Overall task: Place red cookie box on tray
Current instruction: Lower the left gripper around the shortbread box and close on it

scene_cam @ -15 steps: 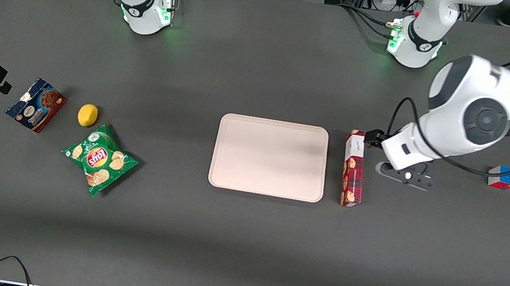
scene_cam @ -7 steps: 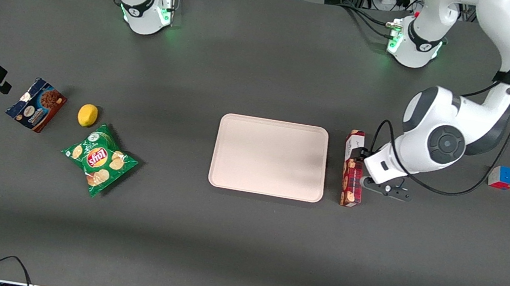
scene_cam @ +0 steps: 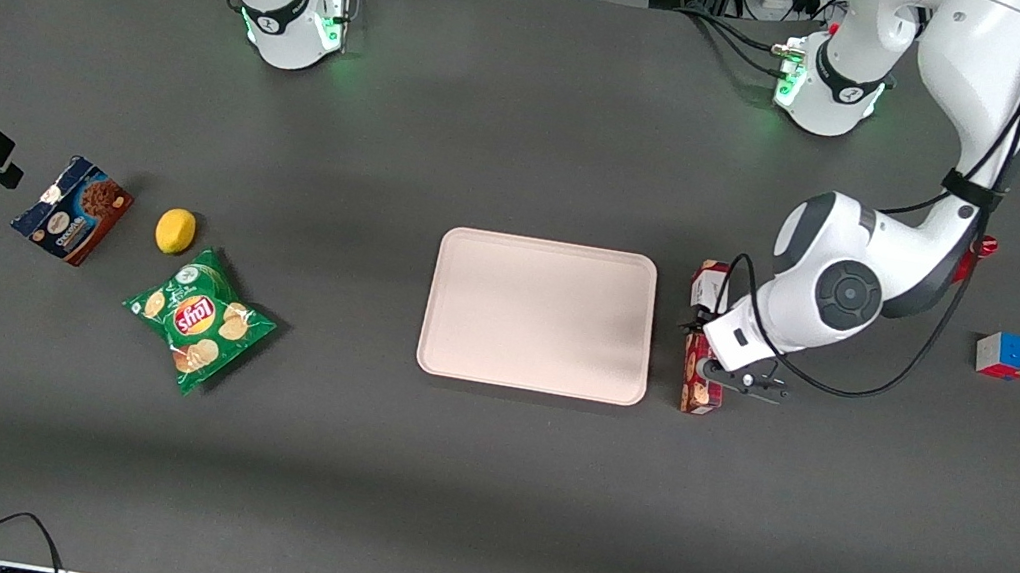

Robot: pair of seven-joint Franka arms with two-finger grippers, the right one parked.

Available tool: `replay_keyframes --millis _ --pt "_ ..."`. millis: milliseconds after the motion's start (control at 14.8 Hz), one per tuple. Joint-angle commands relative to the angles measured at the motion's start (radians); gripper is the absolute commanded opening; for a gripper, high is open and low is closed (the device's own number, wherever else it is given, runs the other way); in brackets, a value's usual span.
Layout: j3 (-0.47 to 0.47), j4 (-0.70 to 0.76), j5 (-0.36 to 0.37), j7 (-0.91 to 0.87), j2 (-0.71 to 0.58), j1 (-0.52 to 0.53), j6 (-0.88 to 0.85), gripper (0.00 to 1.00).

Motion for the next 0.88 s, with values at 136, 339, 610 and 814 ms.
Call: replay_keyframes --millis 136,339,610,814 --pt "0.005 -0.029 0.076 -0.044 0.032 -0.026 0.076 1.0" --pt "0.005 -0.03 0.078 -0.044 0.06 -0.026 0.114 1.0" --pt "0.006 -0.042 0.085 -0.044 0.069 -0.026 0.143 0.99" --pt "0.006 -0.062 0.094 -0.044 0.069 -0.026 0.18 0.62"
